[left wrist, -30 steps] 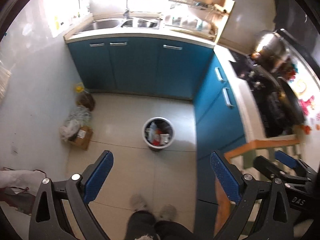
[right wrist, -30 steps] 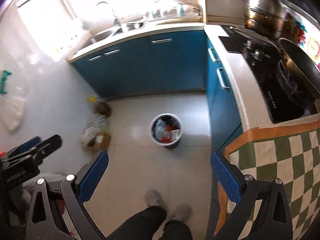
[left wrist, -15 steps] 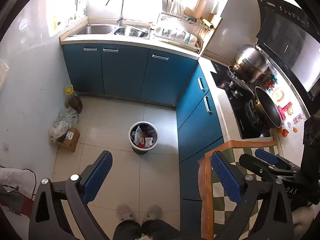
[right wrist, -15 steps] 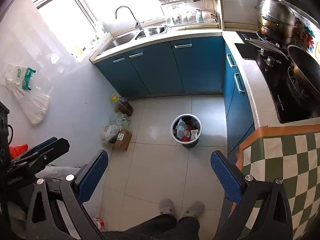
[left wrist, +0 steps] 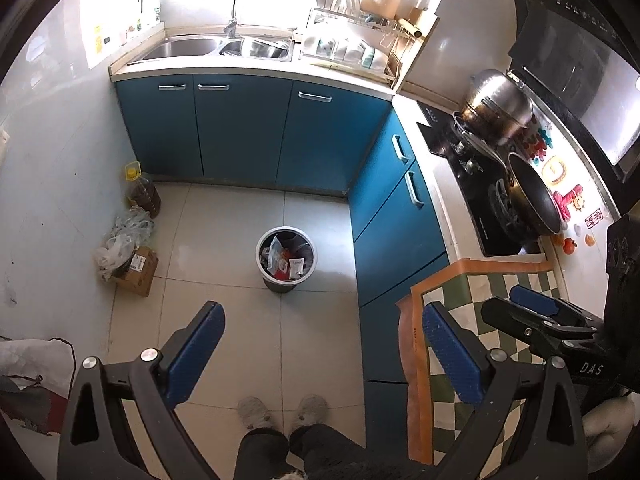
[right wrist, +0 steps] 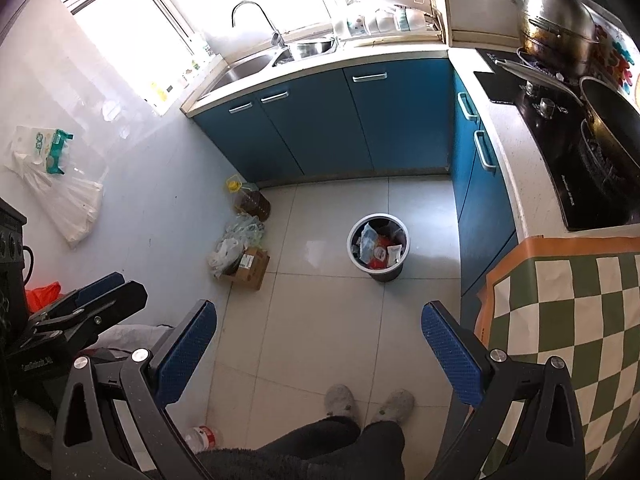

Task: Collect trash

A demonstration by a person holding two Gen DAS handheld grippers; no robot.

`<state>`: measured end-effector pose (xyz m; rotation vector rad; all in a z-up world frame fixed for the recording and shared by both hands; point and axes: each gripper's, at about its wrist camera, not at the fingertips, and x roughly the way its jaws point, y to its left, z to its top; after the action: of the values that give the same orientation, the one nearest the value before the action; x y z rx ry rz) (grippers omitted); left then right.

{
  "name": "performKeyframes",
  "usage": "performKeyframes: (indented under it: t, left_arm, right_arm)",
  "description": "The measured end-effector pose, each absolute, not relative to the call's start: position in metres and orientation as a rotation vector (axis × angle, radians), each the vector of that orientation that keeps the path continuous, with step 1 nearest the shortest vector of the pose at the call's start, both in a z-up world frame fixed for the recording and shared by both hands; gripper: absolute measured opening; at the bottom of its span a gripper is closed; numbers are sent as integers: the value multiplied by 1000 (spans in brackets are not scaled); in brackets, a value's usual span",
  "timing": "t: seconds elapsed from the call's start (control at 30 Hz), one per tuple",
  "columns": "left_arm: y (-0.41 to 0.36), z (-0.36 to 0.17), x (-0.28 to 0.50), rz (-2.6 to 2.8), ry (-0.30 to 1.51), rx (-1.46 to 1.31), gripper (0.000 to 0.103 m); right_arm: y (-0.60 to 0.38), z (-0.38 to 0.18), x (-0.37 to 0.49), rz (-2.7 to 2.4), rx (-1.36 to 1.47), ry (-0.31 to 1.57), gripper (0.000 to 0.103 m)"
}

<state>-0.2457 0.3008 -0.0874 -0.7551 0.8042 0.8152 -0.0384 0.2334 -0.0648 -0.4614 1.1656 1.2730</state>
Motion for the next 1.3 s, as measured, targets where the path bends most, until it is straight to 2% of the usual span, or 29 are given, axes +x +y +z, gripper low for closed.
performKeyframes:
  t: [1.3]
  left_arm:
    - [297, -90, -235, 769, 831, -747, 101]
  right_arm:
    - [217, -70, -28, 1259, -446, 1191, 103]
